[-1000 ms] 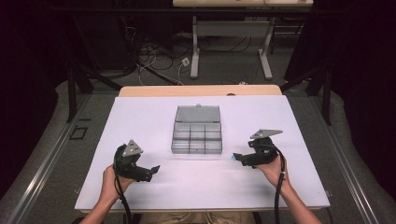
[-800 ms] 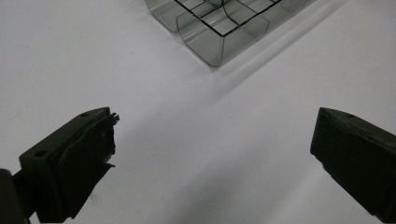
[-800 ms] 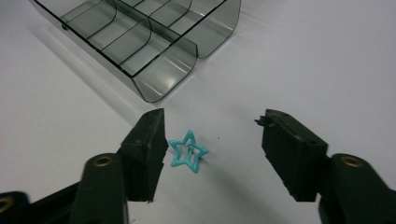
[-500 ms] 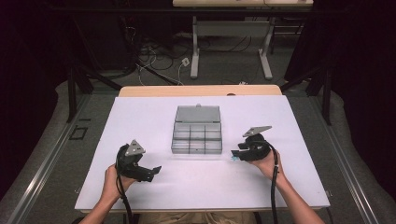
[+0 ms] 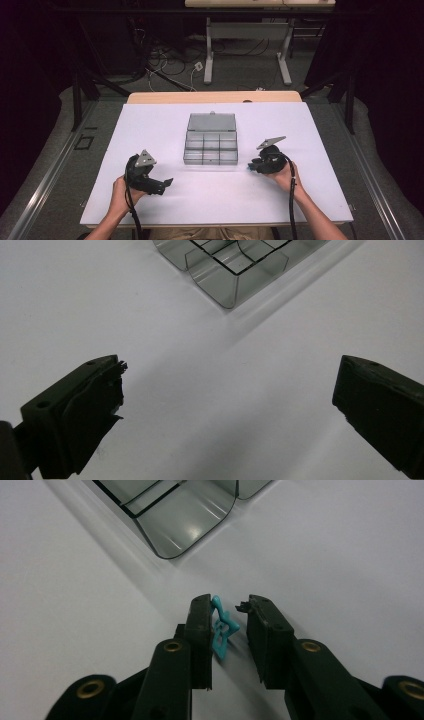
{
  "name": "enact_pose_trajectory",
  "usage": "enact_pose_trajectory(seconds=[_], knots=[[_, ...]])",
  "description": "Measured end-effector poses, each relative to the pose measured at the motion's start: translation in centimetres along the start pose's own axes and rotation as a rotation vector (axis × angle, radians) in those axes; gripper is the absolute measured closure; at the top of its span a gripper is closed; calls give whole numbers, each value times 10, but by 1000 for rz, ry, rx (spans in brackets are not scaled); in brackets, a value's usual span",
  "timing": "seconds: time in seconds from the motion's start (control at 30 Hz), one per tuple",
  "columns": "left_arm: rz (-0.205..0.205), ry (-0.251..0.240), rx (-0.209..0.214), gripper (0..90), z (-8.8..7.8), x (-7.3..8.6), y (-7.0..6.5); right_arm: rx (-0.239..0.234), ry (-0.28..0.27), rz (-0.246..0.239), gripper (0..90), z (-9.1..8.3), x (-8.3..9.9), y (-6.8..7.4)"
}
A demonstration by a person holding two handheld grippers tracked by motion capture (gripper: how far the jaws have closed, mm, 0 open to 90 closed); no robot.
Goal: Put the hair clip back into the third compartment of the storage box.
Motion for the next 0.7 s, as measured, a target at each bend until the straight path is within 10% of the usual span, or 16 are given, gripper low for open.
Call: enact_pose_trajectory(seconds=[0.7], knots=[[10, 3, -1, 0, -2, 0, -1, 35, -33, -27, 900, -14, -3, 8]])
Point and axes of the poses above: each handheld gripper's, and its own axes: z roughly forward along the jaws, x roughly out of its underside, y roughly to its left, the point moved 6 cm from there along z, roughly forward along the jaws
